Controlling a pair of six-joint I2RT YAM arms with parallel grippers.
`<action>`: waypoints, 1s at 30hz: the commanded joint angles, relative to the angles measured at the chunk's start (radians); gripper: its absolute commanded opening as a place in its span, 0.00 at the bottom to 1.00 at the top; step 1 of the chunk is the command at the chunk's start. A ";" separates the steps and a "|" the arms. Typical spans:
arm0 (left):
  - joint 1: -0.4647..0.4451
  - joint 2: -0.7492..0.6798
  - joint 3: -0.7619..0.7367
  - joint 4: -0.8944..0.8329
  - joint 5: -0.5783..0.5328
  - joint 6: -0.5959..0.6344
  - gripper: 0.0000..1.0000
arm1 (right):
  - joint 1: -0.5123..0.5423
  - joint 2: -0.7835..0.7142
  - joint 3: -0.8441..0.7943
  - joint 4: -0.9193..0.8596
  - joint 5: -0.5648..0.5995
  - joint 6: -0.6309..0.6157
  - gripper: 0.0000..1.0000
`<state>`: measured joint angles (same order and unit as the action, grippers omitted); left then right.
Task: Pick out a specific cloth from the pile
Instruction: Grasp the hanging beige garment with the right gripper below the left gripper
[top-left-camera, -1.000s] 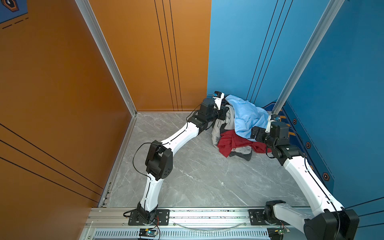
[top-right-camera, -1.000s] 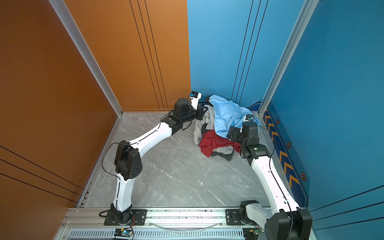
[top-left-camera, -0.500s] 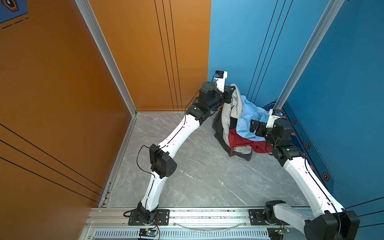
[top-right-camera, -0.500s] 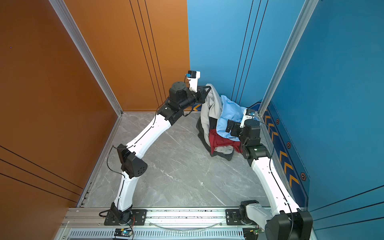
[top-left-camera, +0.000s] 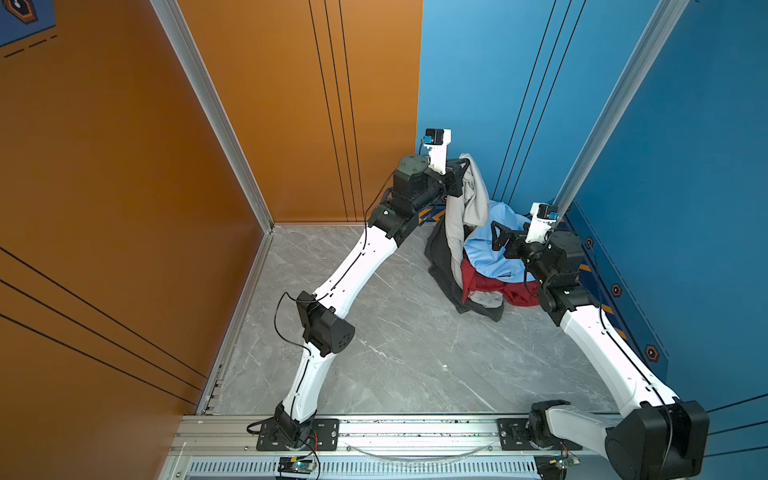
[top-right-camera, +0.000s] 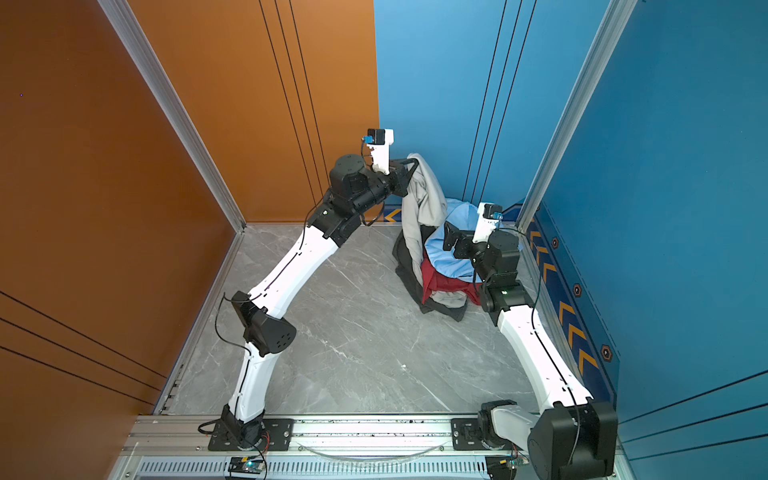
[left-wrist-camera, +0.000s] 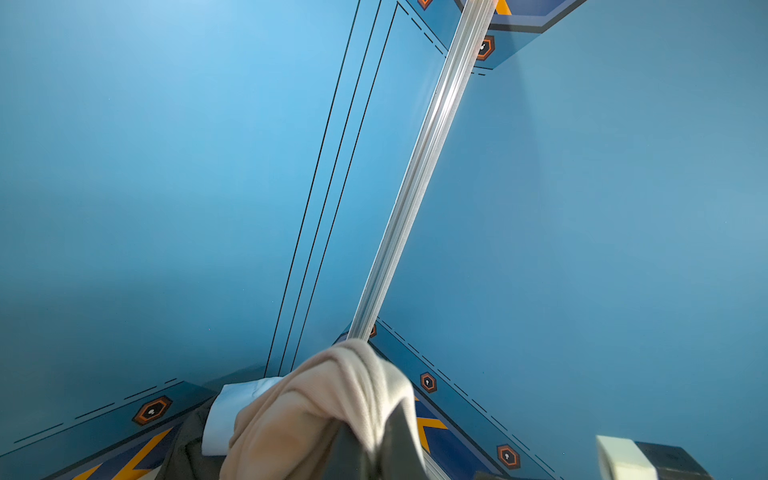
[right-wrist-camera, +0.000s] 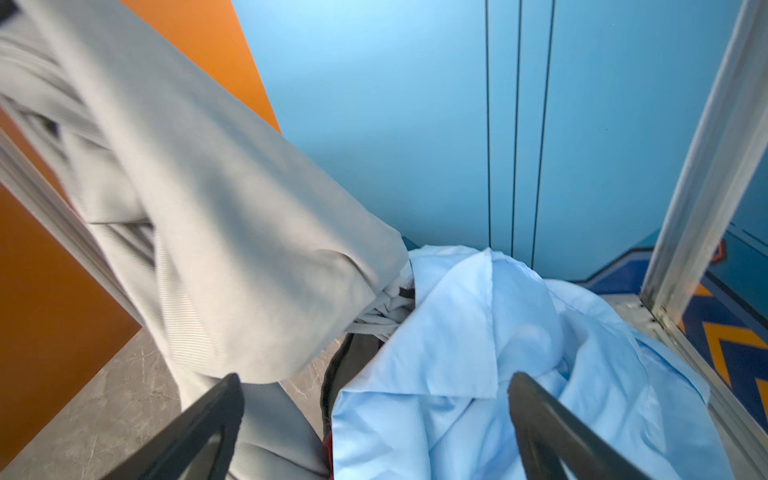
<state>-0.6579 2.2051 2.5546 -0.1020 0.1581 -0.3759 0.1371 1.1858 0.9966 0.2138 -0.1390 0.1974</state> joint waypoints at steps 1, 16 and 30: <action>0.011 -0.055 0.048 0.076 -0.017 -0.016 0.00 | 0.039 -0.008 -0.005 0.105 -0.065 -0.124 1.00; 0.000 -0.033 0.050 0.079 0.000 -0.031 0.00 | 0.168 0.084 -0.220 0.341 0.039 -0.266 1.00; -0.021 -0.092 -0.008 0.035 0.010 0.007 0.00 | 0.146 0.423 -0.066 0.650 0.160 -0.256 1.00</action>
<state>-0.6693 2.2013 2.5511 -0.1207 0.1589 -0.3893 0.2989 1.5848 0.8772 0.7437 -0.0406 -0.0559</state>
